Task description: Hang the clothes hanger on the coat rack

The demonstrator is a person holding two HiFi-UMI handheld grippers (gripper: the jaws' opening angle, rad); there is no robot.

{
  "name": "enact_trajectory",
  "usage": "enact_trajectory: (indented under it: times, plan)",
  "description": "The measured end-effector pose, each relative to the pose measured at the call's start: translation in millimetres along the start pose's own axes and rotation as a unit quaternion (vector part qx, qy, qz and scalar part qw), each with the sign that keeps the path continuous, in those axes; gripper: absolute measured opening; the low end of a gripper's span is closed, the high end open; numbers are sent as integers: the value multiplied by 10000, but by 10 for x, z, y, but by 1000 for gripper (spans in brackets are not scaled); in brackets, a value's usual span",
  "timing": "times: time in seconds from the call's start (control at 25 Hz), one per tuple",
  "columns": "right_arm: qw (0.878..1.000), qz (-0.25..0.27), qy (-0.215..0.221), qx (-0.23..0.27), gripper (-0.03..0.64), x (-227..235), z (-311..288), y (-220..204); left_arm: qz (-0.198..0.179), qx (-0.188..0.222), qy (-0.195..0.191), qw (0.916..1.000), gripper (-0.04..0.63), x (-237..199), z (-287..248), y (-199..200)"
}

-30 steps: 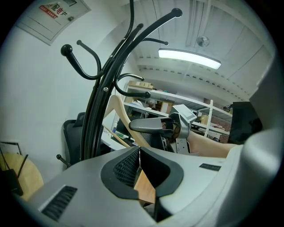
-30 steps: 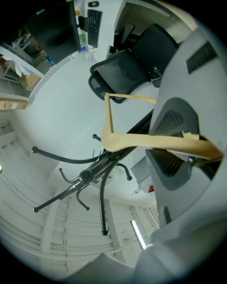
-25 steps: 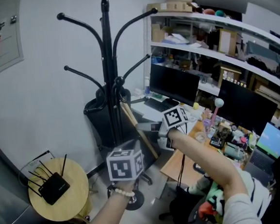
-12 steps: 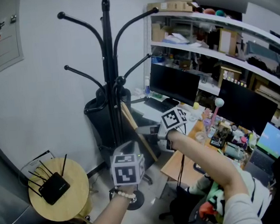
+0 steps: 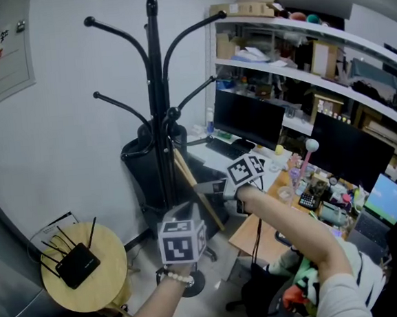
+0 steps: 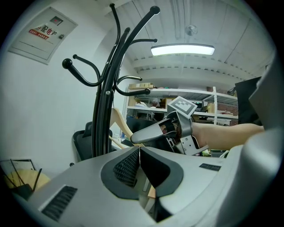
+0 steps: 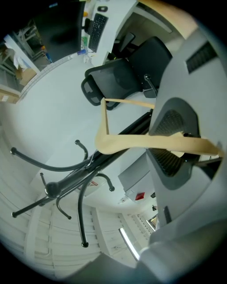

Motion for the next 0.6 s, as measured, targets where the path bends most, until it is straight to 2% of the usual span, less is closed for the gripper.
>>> enact_trajectory:
  times: [0.2, 0.6]
  plan:
    - [10000, -52, 20, -59, 110, 6, -7, -14, 65, 17, -11, 10000, -3, -16, 2, -14]
    - [9997, 208, -145, -42, 120, -9, -55, -21, 31, 97, -223, 9997, -3, 30, 4, -42]
Point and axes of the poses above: the fingertips, and each gripper's own axes: z backward along the fingers, x to its right, y out of its top, the point moved 3 cm from there along z, backward along the fingers, and after that the axes turned 7 degrees about -x, right-handed, at the moved point
